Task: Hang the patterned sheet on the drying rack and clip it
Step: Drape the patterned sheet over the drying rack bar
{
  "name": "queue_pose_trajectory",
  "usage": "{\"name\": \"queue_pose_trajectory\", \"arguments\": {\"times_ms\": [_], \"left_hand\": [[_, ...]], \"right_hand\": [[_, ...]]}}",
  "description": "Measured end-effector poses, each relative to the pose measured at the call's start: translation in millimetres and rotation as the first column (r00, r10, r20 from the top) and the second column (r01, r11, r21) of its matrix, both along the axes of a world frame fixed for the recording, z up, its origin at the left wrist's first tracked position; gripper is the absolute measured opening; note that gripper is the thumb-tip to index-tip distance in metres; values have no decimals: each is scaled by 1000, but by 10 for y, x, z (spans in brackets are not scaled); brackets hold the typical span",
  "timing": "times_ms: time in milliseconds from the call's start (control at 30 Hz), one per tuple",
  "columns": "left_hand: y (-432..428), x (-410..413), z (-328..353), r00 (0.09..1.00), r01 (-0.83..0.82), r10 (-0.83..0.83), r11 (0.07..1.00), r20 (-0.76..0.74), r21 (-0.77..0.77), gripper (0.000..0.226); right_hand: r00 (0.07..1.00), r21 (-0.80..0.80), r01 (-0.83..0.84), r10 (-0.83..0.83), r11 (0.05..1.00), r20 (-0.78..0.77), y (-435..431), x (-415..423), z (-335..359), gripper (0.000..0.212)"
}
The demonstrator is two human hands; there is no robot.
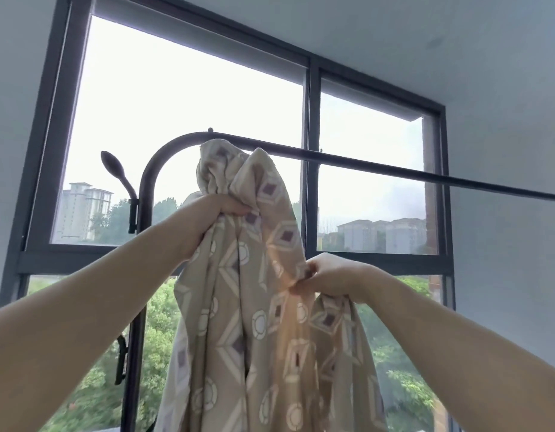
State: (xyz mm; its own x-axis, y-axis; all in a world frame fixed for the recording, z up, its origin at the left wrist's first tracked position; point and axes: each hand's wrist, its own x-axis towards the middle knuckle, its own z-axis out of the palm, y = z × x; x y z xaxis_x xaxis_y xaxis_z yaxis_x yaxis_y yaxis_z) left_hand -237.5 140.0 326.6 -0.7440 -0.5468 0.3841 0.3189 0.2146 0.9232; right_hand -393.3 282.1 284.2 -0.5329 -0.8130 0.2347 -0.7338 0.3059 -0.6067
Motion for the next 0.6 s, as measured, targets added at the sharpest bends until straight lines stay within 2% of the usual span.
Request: {"name": "queue_pose_trajectory", "arguments": {"times_ms": [67,133,167,233,267,300,333,367,400,433,467,500,533,567,600], "left_hand": [[-94,49,-10,999,-53,53,999,10,3,16],[-128,82,-29,995,-86,87,996,51,-16,17],[-112,81,-55,994,-78,81,996,74,-46,18],[-1,36,-115,997,-34,43,991,69,-128,13],[84,-6,-144,999,-1,10,984,49,-181,12],[182,-54,-177,998,43,-34,970,43,-238,13],[290,-99,-211,996,88,-75,955,58,-283,13],[357,-148,-239,991,125,-105,944,79,-304,12],[382,-191,-256,990,137,-118,944,81,-300,13],[366,-221,-260,991,132,-119,952,64,-276,16],[329,-233,-254,993,117,-110,962,40,-246,18],[279,-239,-241,995,96,-94,969,19,-226,19],[226,-241,-227,997,74,-75,974,5,-214,18],[170,-230,-212,998,58,-60,977,-7,-204,16],[123,-204,-203,999,45,-48,982,-14,-183,13]], "right_hand": [[985,-263,166,-171,950,5,117,-90,84,13],[933,-568,299,-359,767,6,204,-137,190,20],[906,-666,296,-421,685,-30,213,-111,259,20],[917,-725,190,-384,662,-110,160,49,392,18],[958,-742,115,-271,660,-93,96,149,446,21],[996,-761,57,-94,646,-4,29,266,491,27],[979,-778,9,153,628,135,-16,381,527,34],[871,-787,-43,409,615,272,-37,494,567,40],[733,-786,-92,576,612,362,-42,555,596,42],[634,-778,-131,655,614,410,-34,581,610,41],[637,-761,-162,656,628,405,-19,574,623,36],[751,-732,-184,574,656,326,4,540,621,28],[907,-674,-191,391,714,156,32,476,618,18],[981,-602,-174,192,780,-35,81,422,612,7],[986,-532,-134,57,836,-160,145,351,608,20]]}}
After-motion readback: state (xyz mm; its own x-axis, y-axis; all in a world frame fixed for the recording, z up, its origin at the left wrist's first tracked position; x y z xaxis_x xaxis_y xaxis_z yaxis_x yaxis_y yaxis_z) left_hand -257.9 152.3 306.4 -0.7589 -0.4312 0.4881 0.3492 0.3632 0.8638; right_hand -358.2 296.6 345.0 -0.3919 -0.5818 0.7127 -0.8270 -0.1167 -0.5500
